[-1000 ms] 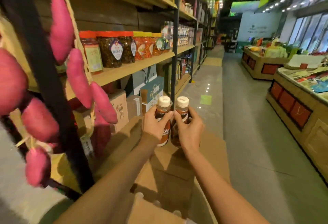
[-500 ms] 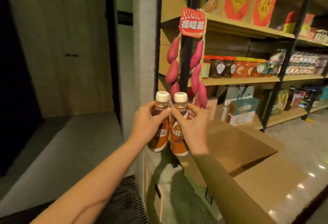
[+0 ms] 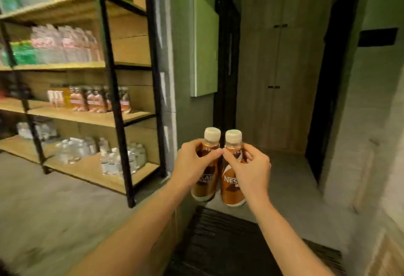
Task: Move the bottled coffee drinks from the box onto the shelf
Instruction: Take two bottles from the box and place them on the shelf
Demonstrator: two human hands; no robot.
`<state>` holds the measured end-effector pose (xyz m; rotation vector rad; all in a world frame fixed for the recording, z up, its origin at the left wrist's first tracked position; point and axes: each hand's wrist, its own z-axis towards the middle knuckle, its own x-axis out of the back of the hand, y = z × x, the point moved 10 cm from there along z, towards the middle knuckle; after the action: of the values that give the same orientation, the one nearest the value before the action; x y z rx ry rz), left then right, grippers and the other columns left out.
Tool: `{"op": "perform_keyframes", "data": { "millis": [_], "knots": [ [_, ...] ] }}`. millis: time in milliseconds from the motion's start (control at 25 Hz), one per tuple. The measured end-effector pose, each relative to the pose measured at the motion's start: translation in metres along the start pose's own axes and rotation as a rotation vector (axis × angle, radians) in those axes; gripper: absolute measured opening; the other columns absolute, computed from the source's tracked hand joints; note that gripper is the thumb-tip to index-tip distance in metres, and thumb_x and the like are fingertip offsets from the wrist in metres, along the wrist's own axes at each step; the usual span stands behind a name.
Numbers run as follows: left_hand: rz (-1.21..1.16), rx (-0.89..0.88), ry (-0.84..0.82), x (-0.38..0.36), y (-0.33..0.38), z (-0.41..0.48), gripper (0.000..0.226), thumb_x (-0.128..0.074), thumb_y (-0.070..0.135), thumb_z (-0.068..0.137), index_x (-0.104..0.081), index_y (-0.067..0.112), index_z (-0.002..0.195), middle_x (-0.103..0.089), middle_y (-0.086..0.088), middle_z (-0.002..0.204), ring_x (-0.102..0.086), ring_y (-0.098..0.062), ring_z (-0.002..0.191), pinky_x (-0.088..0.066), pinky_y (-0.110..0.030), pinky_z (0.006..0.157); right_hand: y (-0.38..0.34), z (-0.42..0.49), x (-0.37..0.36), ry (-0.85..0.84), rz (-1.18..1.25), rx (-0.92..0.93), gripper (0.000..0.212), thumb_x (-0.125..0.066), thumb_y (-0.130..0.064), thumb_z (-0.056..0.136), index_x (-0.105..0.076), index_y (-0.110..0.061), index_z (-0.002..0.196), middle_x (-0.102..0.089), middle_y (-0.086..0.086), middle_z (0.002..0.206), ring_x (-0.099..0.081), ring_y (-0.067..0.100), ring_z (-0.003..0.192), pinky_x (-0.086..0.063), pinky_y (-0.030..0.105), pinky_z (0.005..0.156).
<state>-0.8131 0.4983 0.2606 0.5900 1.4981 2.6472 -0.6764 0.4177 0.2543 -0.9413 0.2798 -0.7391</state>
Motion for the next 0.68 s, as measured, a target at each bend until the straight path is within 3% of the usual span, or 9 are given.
{"op": "perform_keyframes", "data": {
  "millis": [120, 240, 320, 480, 600, 680],
  "knots": [
    [0.09, 0.043, 0.127, 0.142, -0.037, -0.026, 0.021, -0.068, 0.033, 0.082, -0.062, 0.023, 0.099, -0.064, 0.015, 0.09, -0.059, 0.005, 0.082, -0.042, -0.013, 0.073, -0.042, -0.039, -0.139, -0.133, 0.124, 0.008, 0.015, -0.073, -0.032, 0.076, -0.065, -0.032, 0.089, -0.068, -0.018, 0.083, -0.064, -0.005, 0.083, -0.052, 0.022, 0.078],
    [0.172, 0.127, 0.234, 0.26, -0.071, -0.052, 0.033, -0.067, 0.034, 0.082, -0.062, 0.017, 0.111, -0.068, 0.004, 0.105, -0.061, -0.007, 0.093, -0.043, -0.02, 0.083, -0.08, -0.076, -0.249, -0.239, 0.223, -0.005, 0.017, -0.073, -0.032, 0.076, -0.064, -0.034, 0.09, -0.064, -0.024, 0.081, -0.062, -0.008, 0.082, -0.043, 0.011, 0.072],
    [0.197, 0.141, 0.302, 0.332, -0.086, -0.068, 0.034, -0.067, 0.033, 0.083, -0.063, 0.017, 0.112, -0.068, 0.003, 0.107, -0.061, -0.006, 0.092, -0.043, -0.019, 0.082, -0.105, -0.098, -0.317, -0.307, 0.269, -0.009, 0.018, -0.072, -0.03, 0.078, -0.067, -0.028, 0.095, -0.067, -0.016, 0.085, -0.063, -0.001, 0.086, -0.045, 0.014, 0.075],
    [0.211, 0.185, 0.418, 0.441, -0.107, -0.087, 0.019, -0.067, 0.029, 0.084, -0.061, 0.024, 0.101, -0.061, 0.015, 0.087, -0.053, 0.01, 0.073, -0.039, -0.005, 0.062, -0.147, -0.125, -0.423, -0.391, 0.295, 0.026, 0.029, -0.072, -0.029, 0.078, -0.069, -0.02, 0.105, -0.071, -0.005, 0.098, -0.064, 0.007, 0.093, -0.049, 0.027, 0.088],
    [0.239, 0.188, 0.455, 0.496, -0.125, -0.079, 0.019, -0.065, 0.029, 0.084, -0.061, 0.025, 0.102, -0.06, 0.014, 0.089, -0.057, 0.001, 0.08, -0.043, -0.014, 0.076, -0.157, -0.126, -0.487, -0.412, 0.332, 0.039, 0.03, -0.073, -0.033, 0.078, -0.07, -0.022, 0.106, -0.072, -0.005, 0.099, -0.065, 0.009, 0.095, -0.051, 0.031, 0.087],
    [0.238, 0.197, 0.475, 0.525, -0.143, -0.066, 0.015, -0.065, 0.03, 0.085, -0.06, 0.026, 0.098, -0.062, 0.014, 0.088, -0.059, -0.001, 0.081, -0.043, -0.019, 0.077, -0.157, -0.119, -0.528, -0.432, 0.348, 0.047, 0.029, -0.073, -0.035, 0.077, -0.069, -0.025, 0.105, -0.072, -0.007, 0.099, -0.065, 0.008, 0.096, -0.051, 0.029, 0.086]
  ]
}}
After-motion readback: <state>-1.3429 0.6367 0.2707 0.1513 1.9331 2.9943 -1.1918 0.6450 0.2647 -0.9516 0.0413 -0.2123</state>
